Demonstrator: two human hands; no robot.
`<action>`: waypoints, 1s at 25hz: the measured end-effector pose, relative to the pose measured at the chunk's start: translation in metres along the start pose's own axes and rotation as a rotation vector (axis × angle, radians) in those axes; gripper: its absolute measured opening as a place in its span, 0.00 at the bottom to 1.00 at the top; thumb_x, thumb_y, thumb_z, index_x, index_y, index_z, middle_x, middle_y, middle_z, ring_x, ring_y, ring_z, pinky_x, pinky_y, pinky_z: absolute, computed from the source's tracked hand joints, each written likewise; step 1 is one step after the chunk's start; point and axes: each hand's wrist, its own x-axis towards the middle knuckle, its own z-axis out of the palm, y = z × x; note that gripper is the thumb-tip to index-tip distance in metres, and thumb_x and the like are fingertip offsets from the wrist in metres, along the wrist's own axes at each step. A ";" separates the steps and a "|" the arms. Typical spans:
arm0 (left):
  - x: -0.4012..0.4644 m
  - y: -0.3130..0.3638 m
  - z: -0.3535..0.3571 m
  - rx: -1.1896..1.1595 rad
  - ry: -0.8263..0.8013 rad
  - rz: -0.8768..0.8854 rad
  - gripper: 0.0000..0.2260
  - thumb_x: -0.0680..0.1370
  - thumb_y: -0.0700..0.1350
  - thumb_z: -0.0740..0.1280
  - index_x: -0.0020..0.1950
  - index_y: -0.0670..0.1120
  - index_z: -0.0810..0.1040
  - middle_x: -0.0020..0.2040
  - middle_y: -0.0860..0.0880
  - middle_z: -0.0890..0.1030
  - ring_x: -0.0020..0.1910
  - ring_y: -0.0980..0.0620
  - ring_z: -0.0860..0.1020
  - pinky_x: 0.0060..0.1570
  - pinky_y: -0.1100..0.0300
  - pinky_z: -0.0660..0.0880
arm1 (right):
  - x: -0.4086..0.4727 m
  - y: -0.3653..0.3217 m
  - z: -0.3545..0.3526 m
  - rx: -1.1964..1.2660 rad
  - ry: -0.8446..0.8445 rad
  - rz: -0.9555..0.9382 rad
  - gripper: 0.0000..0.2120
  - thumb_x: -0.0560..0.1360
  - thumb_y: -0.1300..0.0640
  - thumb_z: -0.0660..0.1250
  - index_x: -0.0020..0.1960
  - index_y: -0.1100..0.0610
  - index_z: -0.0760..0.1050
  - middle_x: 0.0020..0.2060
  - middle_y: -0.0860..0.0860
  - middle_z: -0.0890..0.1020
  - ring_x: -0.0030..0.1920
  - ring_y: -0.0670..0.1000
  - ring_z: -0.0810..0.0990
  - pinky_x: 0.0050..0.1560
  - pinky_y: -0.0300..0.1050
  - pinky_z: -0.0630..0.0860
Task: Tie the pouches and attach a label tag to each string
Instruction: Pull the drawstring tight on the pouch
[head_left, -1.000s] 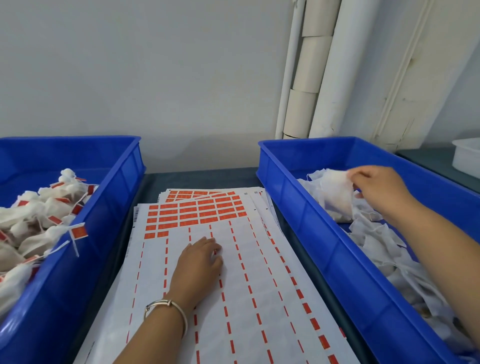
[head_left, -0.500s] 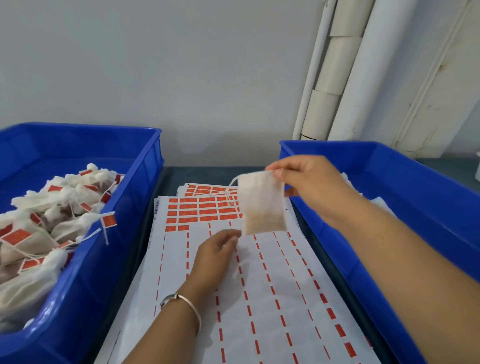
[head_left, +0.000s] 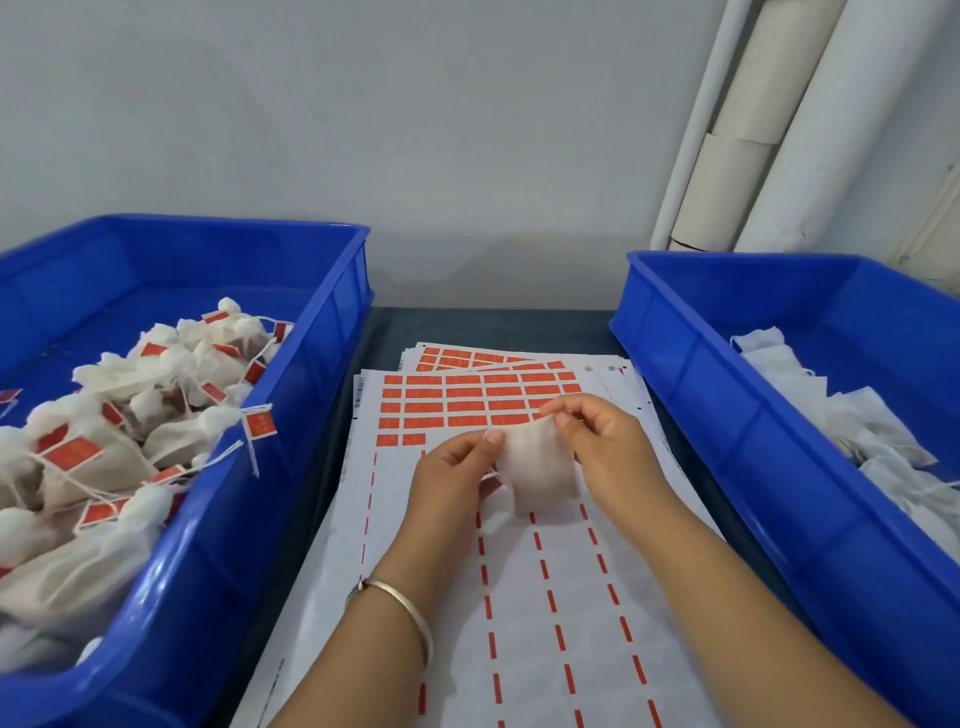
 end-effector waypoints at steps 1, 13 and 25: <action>0.002 -0.002 0.001 0.032 0.031 0.006 0.08 0.76 0.52 0.65 0.42 0.57 0.84 0.44 0.58 0.83 0.48 0.52 0.81 0.45 0.60 0.78 | 0.001 0.005 0.002 0.017 0.028 0.007 0.09 0.80 0.54 0.59 0.45 0.44 0.75 0.54 0.42 0.77 0.54 0.46 0.74 0.47 0.38 0.72; -0.002 -0.004 0.006 0.575 0.157 0.301 0.09 0.76 0.49 0.67 0.40 0.63 0.74 0.38 0.66 0.77 0.42 0.68 0.75 0.35 0.77 0.68 | -0.010 0.028 0.009 -0.045 -0.037 -0.104 0.02 0.73 0.44 0.66 0.45 0.38 0.73 0.46 0.26 0.71 0.47 0.34 0.73 0.37 0.24 0.68; -0.004 -0.005 0.004 0.702 0.311 0.454 0.09 0.77 0.52 0.62 0.38 0.61 0.68 0.37 0.64 0.73 0.46 0.71 0.71 0.32 0.75 0.67 | -0.012 0.030 0.005 -0.161 -0.063 -0.183 0.08 0.73 0.52 0.70 0.38 0.45 0.73 0.43 0.38 0.76 0.47 0.42 0.76 0.44 0.26 0.68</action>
